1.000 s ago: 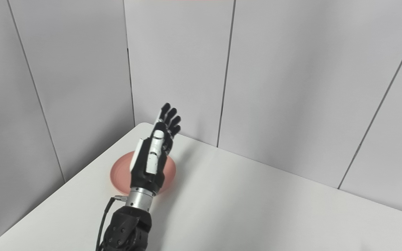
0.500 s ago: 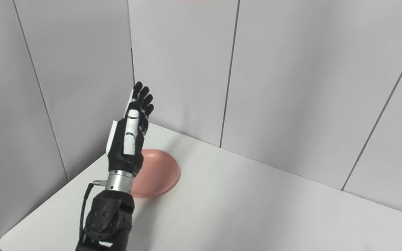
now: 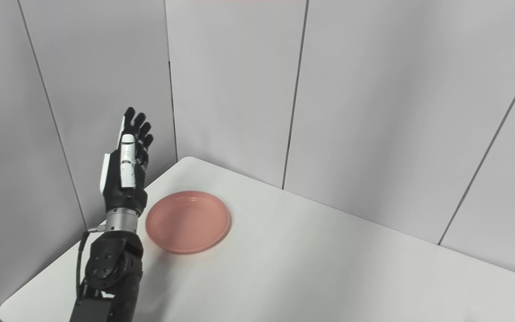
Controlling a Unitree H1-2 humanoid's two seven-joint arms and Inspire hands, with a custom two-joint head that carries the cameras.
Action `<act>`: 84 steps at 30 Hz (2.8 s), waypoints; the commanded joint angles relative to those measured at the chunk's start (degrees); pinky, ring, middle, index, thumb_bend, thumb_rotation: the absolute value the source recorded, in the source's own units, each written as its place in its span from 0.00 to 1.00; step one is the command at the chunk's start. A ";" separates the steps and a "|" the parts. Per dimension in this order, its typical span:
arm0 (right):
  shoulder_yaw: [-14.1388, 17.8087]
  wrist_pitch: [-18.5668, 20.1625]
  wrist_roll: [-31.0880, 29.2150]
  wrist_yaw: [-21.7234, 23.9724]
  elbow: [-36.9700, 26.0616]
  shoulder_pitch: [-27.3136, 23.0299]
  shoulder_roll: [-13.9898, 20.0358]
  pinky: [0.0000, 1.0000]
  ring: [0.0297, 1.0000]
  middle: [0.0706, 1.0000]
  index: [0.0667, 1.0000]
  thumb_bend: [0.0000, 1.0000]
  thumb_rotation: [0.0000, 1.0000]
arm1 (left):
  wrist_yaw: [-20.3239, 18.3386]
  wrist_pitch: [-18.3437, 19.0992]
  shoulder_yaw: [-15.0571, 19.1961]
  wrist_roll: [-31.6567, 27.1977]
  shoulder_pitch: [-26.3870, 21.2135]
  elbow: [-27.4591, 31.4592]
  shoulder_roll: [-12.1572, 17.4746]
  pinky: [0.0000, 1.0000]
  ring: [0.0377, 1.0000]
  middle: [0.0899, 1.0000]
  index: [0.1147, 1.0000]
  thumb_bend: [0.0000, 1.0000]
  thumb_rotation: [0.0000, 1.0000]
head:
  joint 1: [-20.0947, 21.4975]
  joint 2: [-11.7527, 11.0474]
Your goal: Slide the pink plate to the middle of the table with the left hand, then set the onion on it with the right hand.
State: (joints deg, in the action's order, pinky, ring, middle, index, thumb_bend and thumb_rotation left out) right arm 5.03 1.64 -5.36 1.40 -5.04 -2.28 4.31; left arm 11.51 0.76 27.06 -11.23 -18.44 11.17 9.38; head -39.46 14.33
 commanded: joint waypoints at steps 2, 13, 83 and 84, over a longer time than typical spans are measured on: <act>0.08 -1.55 0.21 -0.15 1.52 0.33 -0.10 0.88 0.75 0.78 0.80 0.35 0.86 | 0.30 -2.90 1.17 -1.22 -1.34 -0.44 2.32 0.99 0.98 0.98 0.98 0.46 1.00 | -0.11 -0.01; 0.13 -2.54 -0.26 0.42 2.23 0.11 0.18 0.87 0.74 0.76 0.78 0.35 0.86 | 0.18 -5.76 3.94 -4.09 -0.54 -5.76 4.12 0.99 0.98 0.99 1.00 0.43 1.00 | -0.31 0.16; 0.47 -0.92 -0.92 0.47 2.19 0.11 1.47 0.88 0.71 0.70 0.79 0.38 0.84 | -6.48 -6.86 2.90 -16.49 -1.47 -32.27 3.39 0.99 0.98 0.97 0.95 0.40 1.00 | -0.88 1.91; 0.50 -1.08 -0.99 0.53 2.30 0.11 1.52 0.88 0.71 0.69 0.78 0.38 0.84 | -6.86 -6.71 2.69 -16.70 -1.62 -32.50 3.44 0.99 0.97 0.96 0.94 0.39 1.00 | -0.84 1.97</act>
State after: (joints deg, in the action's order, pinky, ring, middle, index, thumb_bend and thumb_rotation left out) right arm 5.06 1.62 -5.97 1.53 -4.22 -2.91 5.48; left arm 5.54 -6.82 30.30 -27.38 -19.03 -20.81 12.27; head -40.25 16.35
